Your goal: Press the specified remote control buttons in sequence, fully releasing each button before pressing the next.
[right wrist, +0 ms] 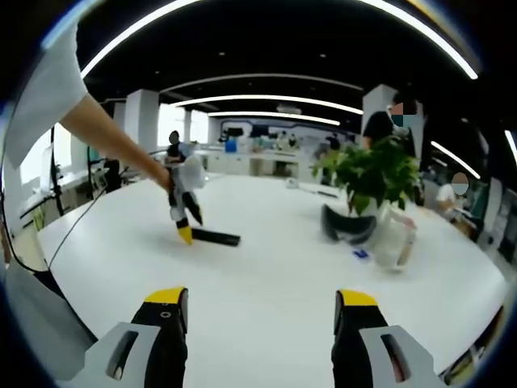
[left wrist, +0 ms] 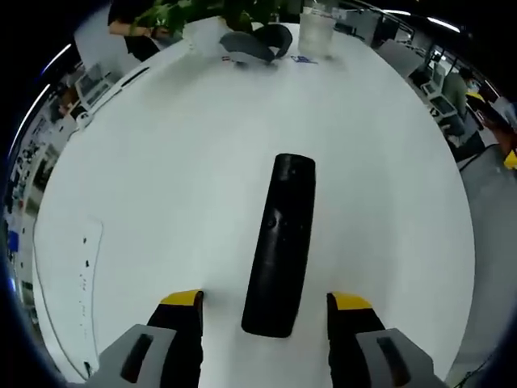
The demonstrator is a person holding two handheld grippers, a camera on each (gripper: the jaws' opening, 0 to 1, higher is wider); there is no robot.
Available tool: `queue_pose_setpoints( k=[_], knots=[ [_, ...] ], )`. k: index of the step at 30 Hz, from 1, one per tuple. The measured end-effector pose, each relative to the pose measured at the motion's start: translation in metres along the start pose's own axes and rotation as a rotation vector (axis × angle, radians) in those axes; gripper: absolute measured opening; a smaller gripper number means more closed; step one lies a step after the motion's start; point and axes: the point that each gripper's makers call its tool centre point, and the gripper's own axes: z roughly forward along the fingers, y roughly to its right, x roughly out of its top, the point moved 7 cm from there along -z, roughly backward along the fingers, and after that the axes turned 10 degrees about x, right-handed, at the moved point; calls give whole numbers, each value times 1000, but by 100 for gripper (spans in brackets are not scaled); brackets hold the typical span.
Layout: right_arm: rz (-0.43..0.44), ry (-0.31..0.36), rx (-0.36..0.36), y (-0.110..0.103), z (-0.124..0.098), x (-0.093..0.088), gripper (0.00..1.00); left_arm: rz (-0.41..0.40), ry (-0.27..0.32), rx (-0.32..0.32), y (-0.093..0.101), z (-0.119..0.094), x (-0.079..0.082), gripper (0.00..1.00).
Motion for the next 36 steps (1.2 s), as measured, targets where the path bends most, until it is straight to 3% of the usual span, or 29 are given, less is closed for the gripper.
queue_pose_setpoints(
  k=[6,10,14,22,36],
  knots=[
    [0,6,0,0,0,0,72,-1,-25,0,-2,1,2,57],
    [3,11,-5,1,-1,1,72,2,-58,9,-3,-1,2,36],
    [5,16,-10,2,-2,1,72,43,-86,15,0,-1,3,24],
    [3,19,-16,3,-3,1,71,46,-92,32,-1,-1,0,23],
    [9,42,-7,2,-5,3,69,46,-126,30,22,-3,-1,22]
  ],
)
